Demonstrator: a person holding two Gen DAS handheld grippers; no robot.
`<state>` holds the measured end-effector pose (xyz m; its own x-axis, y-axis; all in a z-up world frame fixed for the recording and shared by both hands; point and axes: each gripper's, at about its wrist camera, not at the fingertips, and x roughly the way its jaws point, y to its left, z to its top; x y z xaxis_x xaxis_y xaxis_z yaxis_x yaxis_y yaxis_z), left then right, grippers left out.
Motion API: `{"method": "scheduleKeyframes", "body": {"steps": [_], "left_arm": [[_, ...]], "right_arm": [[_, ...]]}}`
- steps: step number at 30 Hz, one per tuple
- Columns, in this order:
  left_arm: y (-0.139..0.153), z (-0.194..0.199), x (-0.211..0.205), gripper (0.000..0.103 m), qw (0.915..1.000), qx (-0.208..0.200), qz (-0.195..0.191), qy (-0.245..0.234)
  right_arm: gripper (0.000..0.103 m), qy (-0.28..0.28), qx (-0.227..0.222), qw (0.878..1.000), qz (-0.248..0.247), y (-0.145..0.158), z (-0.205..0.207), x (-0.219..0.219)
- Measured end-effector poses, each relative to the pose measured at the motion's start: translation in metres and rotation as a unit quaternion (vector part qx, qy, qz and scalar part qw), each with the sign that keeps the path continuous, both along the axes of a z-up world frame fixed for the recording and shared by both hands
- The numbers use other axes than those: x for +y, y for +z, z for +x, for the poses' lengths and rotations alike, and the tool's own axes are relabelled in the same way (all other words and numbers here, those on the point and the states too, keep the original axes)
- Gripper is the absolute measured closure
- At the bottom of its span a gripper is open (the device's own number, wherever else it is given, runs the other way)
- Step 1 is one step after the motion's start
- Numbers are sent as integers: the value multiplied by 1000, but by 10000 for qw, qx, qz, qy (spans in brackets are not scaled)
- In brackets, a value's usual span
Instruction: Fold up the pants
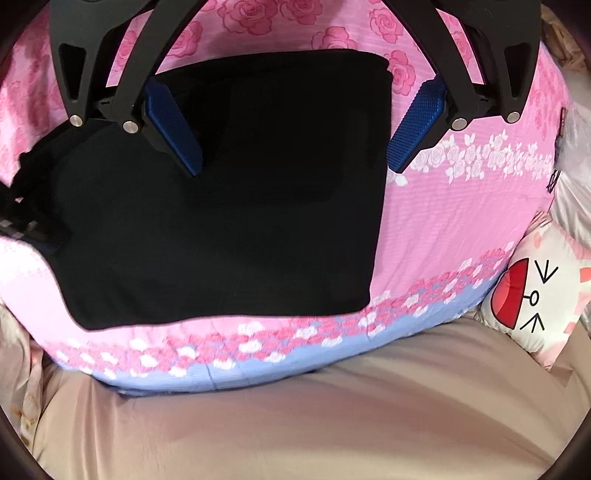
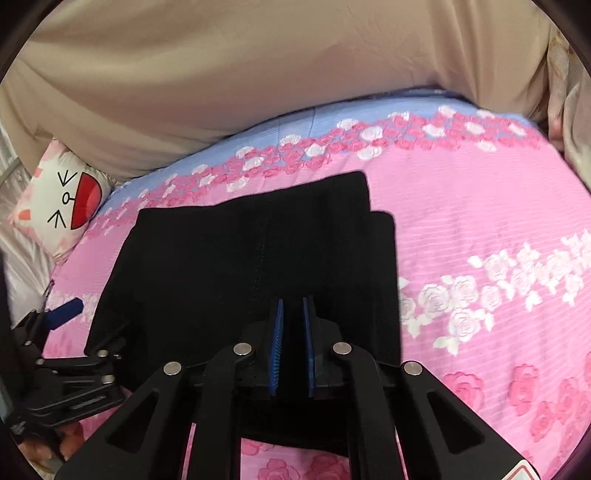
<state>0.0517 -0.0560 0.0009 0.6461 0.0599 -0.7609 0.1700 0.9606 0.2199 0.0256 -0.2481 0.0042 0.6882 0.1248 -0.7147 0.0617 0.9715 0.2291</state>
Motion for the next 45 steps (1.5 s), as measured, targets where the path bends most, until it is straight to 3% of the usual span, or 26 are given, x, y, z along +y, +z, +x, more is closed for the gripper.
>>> {"method": "scheduleKeyframes", "body": {"steps": [2, 5, 8, 10, 14, 16, 18, 22, 25, 29, 32, 35, 40, 41, 42, 43, 45], "left_arm": [[-1, -2, 3, 5, 10000, -1, 3, 39], [2, -6, 5, 5, 9999, -20, -6, 99], [9, -11, 11, 5, 9998, -90, -19, 152], [13, -15, 20, 5, 9996, -181, -34, 224], [-1, -13, 37, 5, 9991, -31, 68, 427], [-8, -14, 48, 5, 9986, 97, -107, 502], [-8, -16, 55, 5, 9981, 147, -290, 526], [-4, -19, 55, 5, 9986, 61, -292, 446], [-7, -18, 54, 5, 9987, 72, -319, 400], [-9, -19, 55, 5, 9991, 60, -240, 333], [-8, -18, 57, 5, 9990, 87, -315, 318], [-7, -16, 58, 5, 9985, 126, -409, 327], [-8, -16, 57, 5, 9988, 116, -388, 288], [-8, -15, 57, 5, 9988, 116, -388, 291], [-8, -15, 57, 5, 9987, 123, -400, 300], [-8, -15, 57, 5, 9986, 124, -406, 304], [-8, -15, 56, 5, 9987, 120, -392, 312]], "right_arm": [[94, -48, -43, 10000, 31, 3, -8, -5], [85, -217, -199, 9995, -72, 12, -27, -12], [70, -333, -266, 9985, -348, 17, -49, -20], [70, -468, -142, 9973, -539, 11, -66, -28], [69, -497, 144, 9986, -76, -13, -85, -40], [68, -377, 225, 9990, 109, -18, -85, -36], [51, -349, 195, 9992, -69, -16, -78, -23], [47, -75, 15, 9988, -489, -16, -57, 4], [45, -59, 270, 9951, -949, -35, -35, 13], [44, -309, 182, 9976, -591, -15, -46, -5], [42, -382, 349, 9985, -161, -17, -50, -14], [39, -478, 289, 9984, -118, -12, -56, -11], [41, -461, -327, 9984, -3, 17, -67, -1], [53, -337, -504, 9981, -97, 28, -65, 6], [78, -210, -606, 9978, -162, 35, -62, 12], [86, -85, -655, 9976, -199, 39, -57, 19], [88, 157, -578, 9978, -269, 34, -38, 28]]}}
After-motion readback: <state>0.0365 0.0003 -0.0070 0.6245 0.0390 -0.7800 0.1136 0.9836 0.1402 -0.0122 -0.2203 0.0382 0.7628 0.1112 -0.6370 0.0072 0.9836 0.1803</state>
